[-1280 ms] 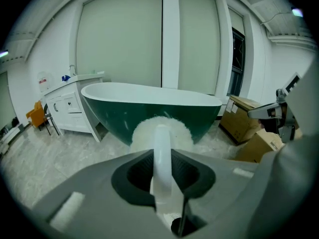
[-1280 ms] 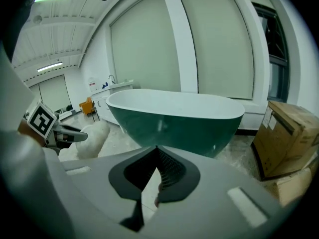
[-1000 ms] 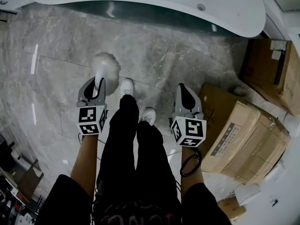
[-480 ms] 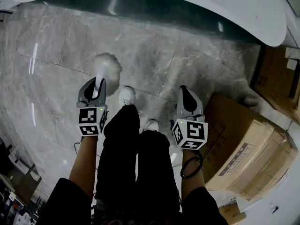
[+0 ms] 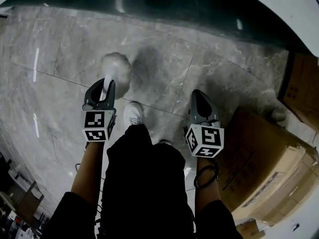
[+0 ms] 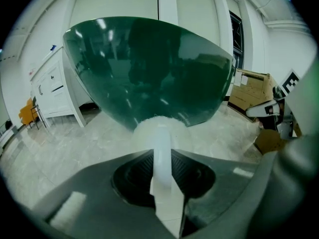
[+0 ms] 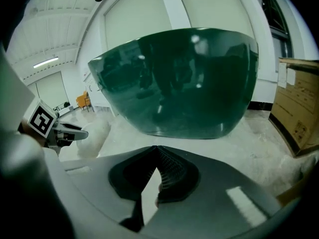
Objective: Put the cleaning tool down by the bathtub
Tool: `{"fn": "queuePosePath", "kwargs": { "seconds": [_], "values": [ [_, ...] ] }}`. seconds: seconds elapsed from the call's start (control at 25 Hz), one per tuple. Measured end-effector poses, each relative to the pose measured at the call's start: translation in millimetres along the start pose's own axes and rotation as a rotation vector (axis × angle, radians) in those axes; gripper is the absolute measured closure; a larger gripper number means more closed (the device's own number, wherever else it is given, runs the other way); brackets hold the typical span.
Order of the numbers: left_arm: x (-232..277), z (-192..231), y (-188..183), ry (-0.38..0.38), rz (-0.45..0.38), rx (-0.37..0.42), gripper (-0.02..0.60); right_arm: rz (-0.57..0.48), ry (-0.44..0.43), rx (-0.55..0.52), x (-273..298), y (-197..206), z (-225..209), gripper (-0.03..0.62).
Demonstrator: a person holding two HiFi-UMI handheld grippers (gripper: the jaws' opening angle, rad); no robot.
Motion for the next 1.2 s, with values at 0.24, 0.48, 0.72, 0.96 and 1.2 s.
{"fn": "queuePosePath", "kwargs": {
  "seconds": [0.24, 0.48, 0.72, 0.96, 1.2],
  "values": [
    [46.5, 0.8, 33.2, 0.003, 0.004, 0.023, 0.495, 0.004, -0.005, 0.005, 38.8, 39.6, -10.1, 0.571],
    [86.7, 2.1, 67.8, 0.008, 0.022, 0.037, 0.495, 0.019, -0.005, 0.007, 70.9, 79.7, -22.9, 0.571],
    [117.1, 0.2, 90.6, 0.014, 0.031, 0.048, 0.494, 0.013, -0.005, 0.016, 94.5, 106.3, -31.1, 0.571],
    [139.6, 2.5, 106.0, 0.001, 0.032, 0.085, 0.494, 0.01, -0.015, 0.023, 113.0, 129.0, -34.2, 0.571],
    [154.6, 2.7, 111.7, 0.009, 0.015, 0.106, 0.494, 0.019, -0.009, 0.027, 122.0, 147.9, -37.2, 0.571]
  ]
}}
Point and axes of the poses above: the fingertips, and each gripper's own axes: x forward along the fingers, z to its left, y out of its underside, the point moved 9 cm from there along -x, backward along the fingers, and after that the axes turned 4 degrees about z, right-handed, at the moved point
